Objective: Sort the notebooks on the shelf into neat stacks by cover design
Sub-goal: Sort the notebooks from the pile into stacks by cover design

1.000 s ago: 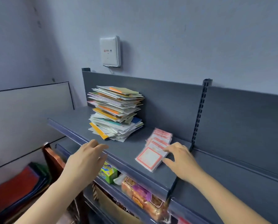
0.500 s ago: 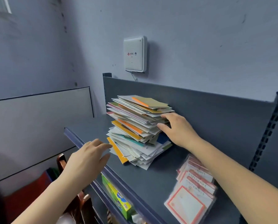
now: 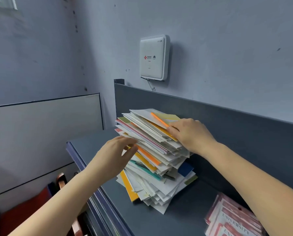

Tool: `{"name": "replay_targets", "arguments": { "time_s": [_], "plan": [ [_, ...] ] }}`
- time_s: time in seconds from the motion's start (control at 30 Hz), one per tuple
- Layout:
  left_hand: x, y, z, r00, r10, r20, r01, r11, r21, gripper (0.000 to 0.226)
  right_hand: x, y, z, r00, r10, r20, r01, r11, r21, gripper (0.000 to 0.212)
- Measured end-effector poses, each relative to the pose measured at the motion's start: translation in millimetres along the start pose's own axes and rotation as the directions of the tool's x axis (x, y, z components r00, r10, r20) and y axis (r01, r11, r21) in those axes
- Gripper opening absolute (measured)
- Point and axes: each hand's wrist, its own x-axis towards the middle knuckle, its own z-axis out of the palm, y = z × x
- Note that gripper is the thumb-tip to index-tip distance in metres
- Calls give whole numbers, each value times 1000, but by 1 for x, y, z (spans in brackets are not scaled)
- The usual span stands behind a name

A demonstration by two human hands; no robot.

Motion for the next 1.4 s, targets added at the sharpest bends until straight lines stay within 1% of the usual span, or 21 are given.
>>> {"name": "replay_targets", "arguments": {
  "time_s": [0.07,0.1,0.13,0.17,0.23,0.27,0.33,0.4,0.47,0.53,0.6,0.67,0.73,0.83,0.97,1.03,1.1,1.17,1.27,1.33,1.4],
  "plan": [
    [9,8,-1,999,-31,31,36,984,-173,33,-3,-2,1,996,-39,-76,39,999,2,40],
    [12,13,-2,995,-81,59,96,937,-335,32,-6,-6,2,992,-69,-103,72,997,27,40],
    [15,18,-4,983,-147,112,184,825,-535,32,-11,-13,3,985,-121,-124,128,990,51,41],
    [18,22,-6,960,-202,196,281,657,-700,34,-16,-22,2,974,-177,-140,188,980,67,44],
    [23,25,-10,913,-238,331,401,375,-836,43,-23,-44,3,957,-256,-140,267,961,68,53],
    [25,25,-12,900,-240,363,424,296,-856,44,-24,-55,6,951,-280,-129,288,956,52,55],
    [29,24,-13,893,-266,362,423,226,-877,32,-22,-69,11,944,-310,-111,317,948,44,49],
    [31,17,-16,886,-317,339,411,199,-890,25,-17,-69,8,960,-269,-72,278,945,171,46],
    [31,3,-21,873,-373,315,401,180,-898,25,-6,-58,1,986,-143,-80,162,929,332,45],
    [29,-19,-25,858,-437,269,378,183,-908,30,6,-41,-8,999,18,-32,-9,963,270,45],
    [25,-40,-28,836,-493,242,367,174,-914,37,15,-27,-9,975,180,131,-194,975,111,50],
    [19,-54,-27,828,-499,257,377,155,-913,38,21,-23,-3,930,270,251,-298,951,81,35],
    [15,-58,-25,834,-476,281,389,145,-910,37,26,-20,7,940,272,203,-286,957,42,34],
    [13,-53,-21,854,-429,295,389,150,-909,36,26,-20,6,967,255,25,-253,966,-59,36],
    [15,-43,-21,873,-393,288,380,178,-908,35,23,-16,-12,935,289,-204,-308,949,-63,31],
    [16,-41,-21,878,-383,287,380,193,-905,36,25,-14,-13,947,284,-147,-302,947,-113,31],
    [16,-40,-19,878,-379,292,385,196,-902,37,28,-12,-5,960,272,70,-267,961,-68,30],
    [16,-40,-18,875,-383,297,392,198,-899,39,28,-10,6,931,269,245,-291,955,57,35],
    [15,-39,-16,876,-381,294,392,211,-895,39,31,-2,11,932,298,205,-327,937,121,45],
    [14,-40,-16,879,-375,293,389,209,-897,39,34,2,10,950,272,151,-276,961,4,31],
    [13,-40,-16,879,-372,297,389,202,-899,39,36,3,7,972,213,100,-206,975,-79,27]
  ]
}}
